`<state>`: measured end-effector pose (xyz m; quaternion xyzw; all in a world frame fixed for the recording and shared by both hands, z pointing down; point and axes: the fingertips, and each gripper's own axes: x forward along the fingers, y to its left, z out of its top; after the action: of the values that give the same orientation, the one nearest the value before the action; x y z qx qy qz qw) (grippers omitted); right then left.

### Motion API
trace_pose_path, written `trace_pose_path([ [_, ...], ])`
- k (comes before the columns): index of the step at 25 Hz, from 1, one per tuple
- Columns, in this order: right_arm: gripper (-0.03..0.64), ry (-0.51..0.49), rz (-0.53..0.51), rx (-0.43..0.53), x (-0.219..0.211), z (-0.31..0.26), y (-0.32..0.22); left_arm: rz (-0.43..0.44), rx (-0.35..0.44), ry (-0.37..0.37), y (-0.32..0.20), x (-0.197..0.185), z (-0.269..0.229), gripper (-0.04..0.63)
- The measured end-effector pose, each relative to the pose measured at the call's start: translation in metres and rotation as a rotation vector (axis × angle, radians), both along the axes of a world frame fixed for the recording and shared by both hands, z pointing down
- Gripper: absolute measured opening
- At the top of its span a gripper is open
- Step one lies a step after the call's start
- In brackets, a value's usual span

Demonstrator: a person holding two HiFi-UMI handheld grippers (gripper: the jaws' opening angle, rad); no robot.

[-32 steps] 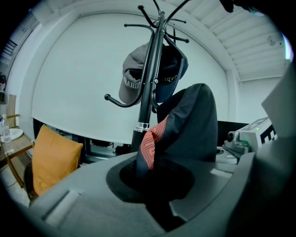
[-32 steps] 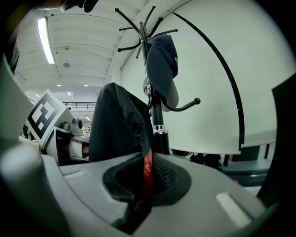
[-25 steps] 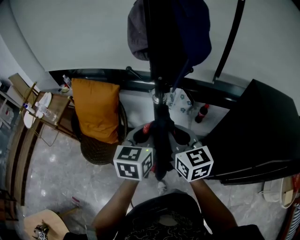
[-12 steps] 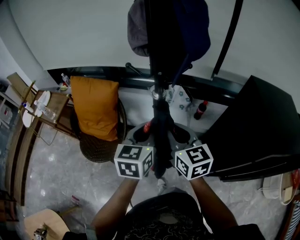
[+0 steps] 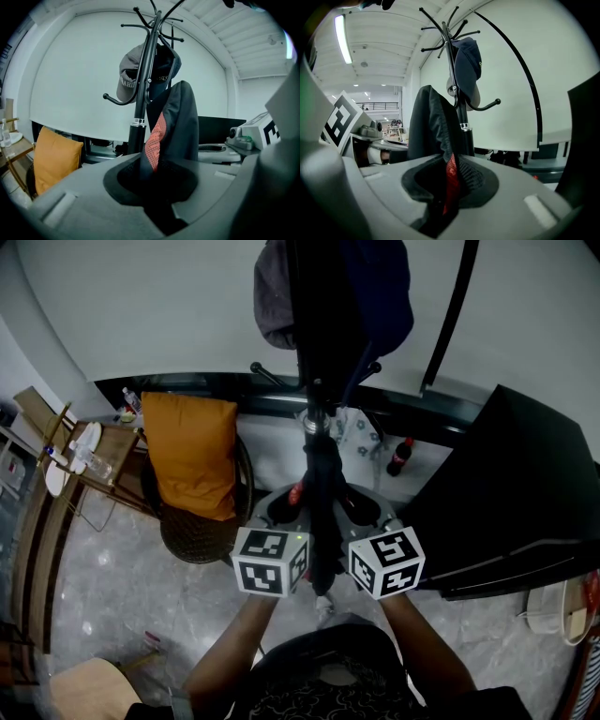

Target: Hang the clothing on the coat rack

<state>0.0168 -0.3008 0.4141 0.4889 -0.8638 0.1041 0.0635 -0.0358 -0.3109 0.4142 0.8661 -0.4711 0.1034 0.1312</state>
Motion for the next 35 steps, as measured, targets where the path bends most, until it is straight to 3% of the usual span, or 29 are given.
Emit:
trace_pose_path([
  [35,0.080,-0.005,0.042,0.024,0.000,-0.011,0.038,-0.006,0.018,-0.007,0.038,-0.010,-0.005,0.077],
])
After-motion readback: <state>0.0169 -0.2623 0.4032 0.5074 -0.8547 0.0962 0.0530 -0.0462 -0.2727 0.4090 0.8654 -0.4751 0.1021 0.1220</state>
